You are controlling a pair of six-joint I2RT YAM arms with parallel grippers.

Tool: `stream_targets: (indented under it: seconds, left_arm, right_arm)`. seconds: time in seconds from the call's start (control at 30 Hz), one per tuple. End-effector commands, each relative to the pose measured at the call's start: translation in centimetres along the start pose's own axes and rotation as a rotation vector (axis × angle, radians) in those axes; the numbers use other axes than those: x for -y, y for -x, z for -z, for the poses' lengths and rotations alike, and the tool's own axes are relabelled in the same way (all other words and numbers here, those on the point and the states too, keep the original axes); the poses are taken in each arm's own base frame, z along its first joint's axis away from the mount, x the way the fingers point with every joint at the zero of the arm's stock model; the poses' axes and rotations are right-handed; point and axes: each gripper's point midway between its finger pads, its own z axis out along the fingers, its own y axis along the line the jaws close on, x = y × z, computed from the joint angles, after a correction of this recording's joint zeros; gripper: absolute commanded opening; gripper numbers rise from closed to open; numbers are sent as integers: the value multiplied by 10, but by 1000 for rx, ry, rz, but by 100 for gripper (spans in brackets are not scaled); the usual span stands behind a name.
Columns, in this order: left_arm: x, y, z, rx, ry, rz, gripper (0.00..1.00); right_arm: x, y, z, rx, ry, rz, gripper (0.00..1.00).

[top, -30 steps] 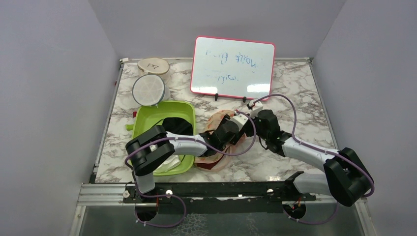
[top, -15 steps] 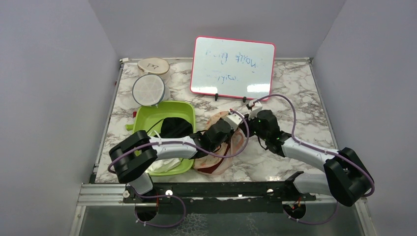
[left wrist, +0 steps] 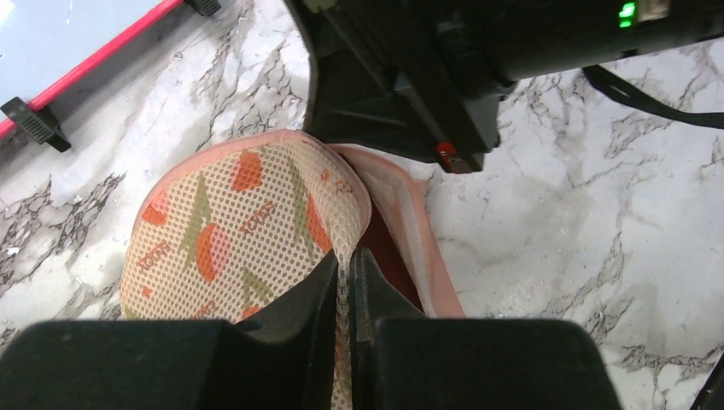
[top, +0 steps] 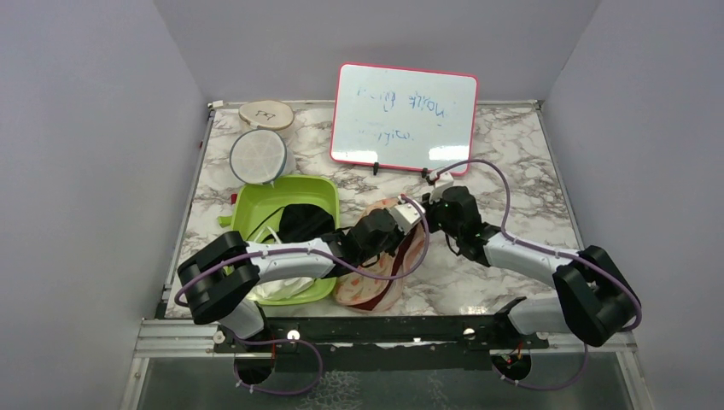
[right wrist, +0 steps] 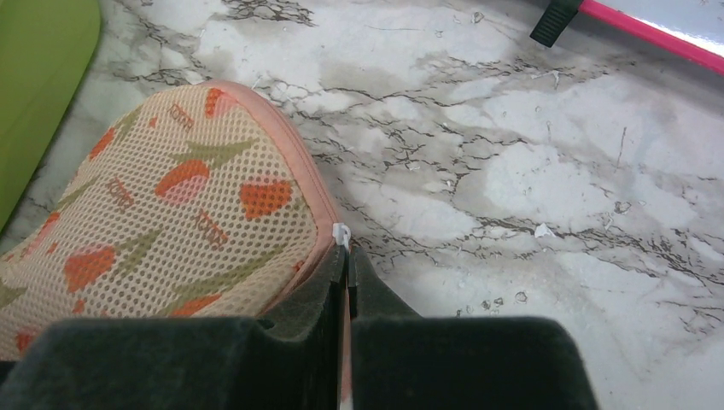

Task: Unzip the laundry bag and remove the bra
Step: Unzip the laundry bag at the center of the board.

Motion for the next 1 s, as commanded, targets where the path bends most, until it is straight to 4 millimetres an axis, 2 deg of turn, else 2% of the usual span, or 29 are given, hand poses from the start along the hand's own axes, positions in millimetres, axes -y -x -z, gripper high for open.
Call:
stream_targets:
  seconds: [0.0,0.17,0.43,0.57,0.73,0.83,0.97]
  left_arm:
    - [17,19,8,49,-99,-22,0]
    - [17,25,3,52,-96,-26,0]
    - [16,32,-5,45,-85,-19,0]
    - [17,42,-8,56,-99,-11,0]
    - [5,45,-10,33,-73,33,0]
    - [2,37,-11,7,-78,49,0]
    - [11,20,-16,-37,-121,56,2]
  right_arm:
    - [14,21,-14,69,-62,-7,1]
    - [34,21,-22,84,-116,-98,1]
    - [69,14,-6,104,-213,-223,1]
    - [73,11,2,99,-231,-249,1]
    - [73,11,13,90,-241,-262,1]
    - [70,11,21,97,-228,-264,1]
    - [58,16,29,121,-160,-258,1]
